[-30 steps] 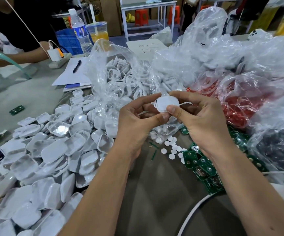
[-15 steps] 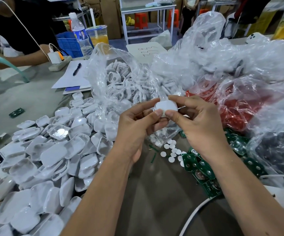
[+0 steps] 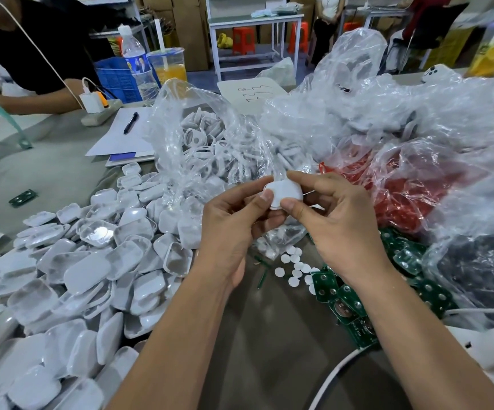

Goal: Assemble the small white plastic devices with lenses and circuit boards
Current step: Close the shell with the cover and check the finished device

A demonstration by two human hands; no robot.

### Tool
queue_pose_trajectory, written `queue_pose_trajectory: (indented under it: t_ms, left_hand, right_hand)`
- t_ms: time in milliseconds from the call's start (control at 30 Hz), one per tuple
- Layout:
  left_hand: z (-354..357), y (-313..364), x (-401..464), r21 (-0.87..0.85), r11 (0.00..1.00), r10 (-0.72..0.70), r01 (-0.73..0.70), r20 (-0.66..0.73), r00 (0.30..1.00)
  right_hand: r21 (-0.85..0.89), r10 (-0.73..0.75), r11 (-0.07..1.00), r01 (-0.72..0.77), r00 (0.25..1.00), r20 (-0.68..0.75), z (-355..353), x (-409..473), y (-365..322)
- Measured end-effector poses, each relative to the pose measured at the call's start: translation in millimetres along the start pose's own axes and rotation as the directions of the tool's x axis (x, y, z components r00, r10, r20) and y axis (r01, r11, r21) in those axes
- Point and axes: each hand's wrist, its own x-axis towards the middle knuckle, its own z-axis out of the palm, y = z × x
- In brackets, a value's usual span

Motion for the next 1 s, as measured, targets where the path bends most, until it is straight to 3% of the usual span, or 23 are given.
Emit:
queue_pose_trajectory:
  t_ms: [433,767,1000]
  left_hand:
    - [0.5,-1.4,-0.2,-0.076,0.996,-0.050,0.048,-0.021,0.999]
    - [3.8,-8.4,0.8,-0.050,0.997,-0.066,0.063,-0.066,0.996]
    - [2.2,-6.4,0.4,-0.070,0.994,-0.079,0.079,0.015,0.997]
  right_hand:
    - [-0.032,-0.005,0.999,0.005,1.000,-0.007,1.1,-1.4,2.8]
    - [0.086,0.073,0.994,-0.071,0.997,-0.026,4.3,-1.9,7.9]
    - [0.020,0.054,0.998,-0.052,0.995,-0.081,4.3,-1.0,7.9]
